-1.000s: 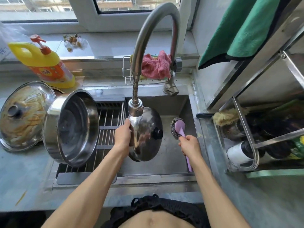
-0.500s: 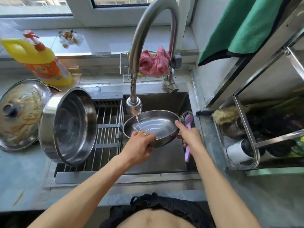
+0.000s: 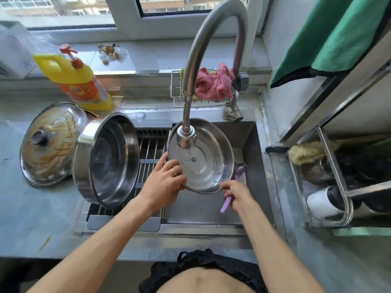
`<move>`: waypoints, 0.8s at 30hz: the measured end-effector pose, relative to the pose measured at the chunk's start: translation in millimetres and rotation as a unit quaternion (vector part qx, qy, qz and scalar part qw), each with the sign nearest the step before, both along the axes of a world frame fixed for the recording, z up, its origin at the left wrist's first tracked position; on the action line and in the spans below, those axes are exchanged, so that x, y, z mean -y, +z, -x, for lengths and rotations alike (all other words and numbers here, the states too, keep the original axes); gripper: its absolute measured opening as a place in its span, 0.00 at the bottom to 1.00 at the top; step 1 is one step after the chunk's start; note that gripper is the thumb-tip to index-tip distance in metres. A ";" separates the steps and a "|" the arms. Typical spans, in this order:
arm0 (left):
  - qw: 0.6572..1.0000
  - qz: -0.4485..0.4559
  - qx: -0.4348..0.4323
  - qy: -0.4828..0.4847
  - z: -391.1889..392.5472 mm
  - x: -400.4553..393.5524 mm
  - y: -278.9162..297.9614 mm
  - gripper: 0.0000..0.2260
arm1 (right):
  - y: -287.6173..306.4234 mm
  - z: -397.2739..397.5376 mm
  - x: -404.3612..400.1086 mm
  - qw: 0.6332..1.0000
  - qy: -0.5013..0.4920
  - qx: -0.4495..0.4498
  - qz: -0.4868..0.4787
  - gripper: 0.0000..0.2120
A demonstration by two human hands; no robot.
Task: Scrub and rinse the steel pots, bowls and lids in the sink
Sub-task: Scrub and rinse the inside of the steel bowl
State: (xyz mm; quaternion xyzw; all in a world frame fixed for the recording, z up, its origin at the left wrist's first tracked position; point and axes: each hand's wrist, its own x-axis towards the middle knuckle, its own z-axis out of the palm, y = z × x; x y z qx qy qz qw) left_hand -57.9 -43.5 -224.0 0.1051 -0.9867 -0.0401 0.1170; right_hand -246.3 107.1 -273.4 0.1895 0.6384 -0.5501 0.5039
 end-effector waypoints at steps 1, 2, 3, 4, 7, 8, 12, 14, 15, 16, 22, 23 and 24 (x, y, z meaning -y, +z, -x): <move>1.000 -0.008 -0.004 0.014 -2.7 1.3 -2.9 0.12 | 1.9 -2.1 1.4 1.000 -0.018 -0.013 0.011 0.11; 0.999 -0.019 -0.007 0.033 -4.8 2.9 -6.6 0.12 | 5.7 -3.8 1.6 0.999 -0.032 -0.035 0.018 0.12; 0.998 -0.033 -0.005 0.056 -5.9 4.3 -11.6 0.14 | 8.7 -4.3 1.0 0.997 -0.041 -0.067 0.022 0.13; 0.996 -0.050 0.001 0.078 -6.3 6.1 -17.1 0.15 | 13.3 -5.0 0.1 0.993 -0.046 -0.105 0.020 0.14; 0.988 -0.113 0.027 0.101 3.5 0.7 -34.2 0.14 | 34.0 -1.2 -8.6 0.975 -0.044 -0.215 0.021 0.16; 0.985 -0.140 0.029 0.096 8.1 -3.0 -40.3 0.12 | 42.5 0.0 -10.7 0.968 -0.033 -0.247 0.017 0.16; 0.966 -0.240 0.009 0.101 24.1 -22.4 -53.5 0.07 | 82.4 1.9 -13.6 0.919 0.061 -0.385 -0.067 0.21; 0.951 -0.290 -0.037 0.098 27.3 -31.4 -54.7 0.09 | 95.9 8.9 -14.2 0.900 0.102 -0.410 -0.105 0.22; 0.945 -0.309 -0.061 0.092 26.3 -35.0 -54.2 0.09 | 98.9 14.5 -14.0 0.896 0.114 -0.411 -0.122 0.22; 0.938 -0.325 -0.080 0.086 24.3 -37.3 -53.0 0.09 | 99.9 21.0 -14.2 0.894 0.121 -0.410 -0.133 0.23; 0.846 -0.486 -0.086 0.199 17.7 -37.7 -32.5 0.10 | 82.2 44.3 -3.3 0.915 0.144 -0.352 -0.138 0.32; 0.817 -0.526 -0.081 0.222 20.6 -37.7 -26.9 0.09 | 79.6 45.7 -1.4 0.917 0.151 -0.343 -0.138 0.30; 0.785 -0.562 -0.084 0.246 24.4 -37.4 -23.5 0.08 | 77.6 46.4 -0.2 0.918 0.158 -0.338 -0.135 0.26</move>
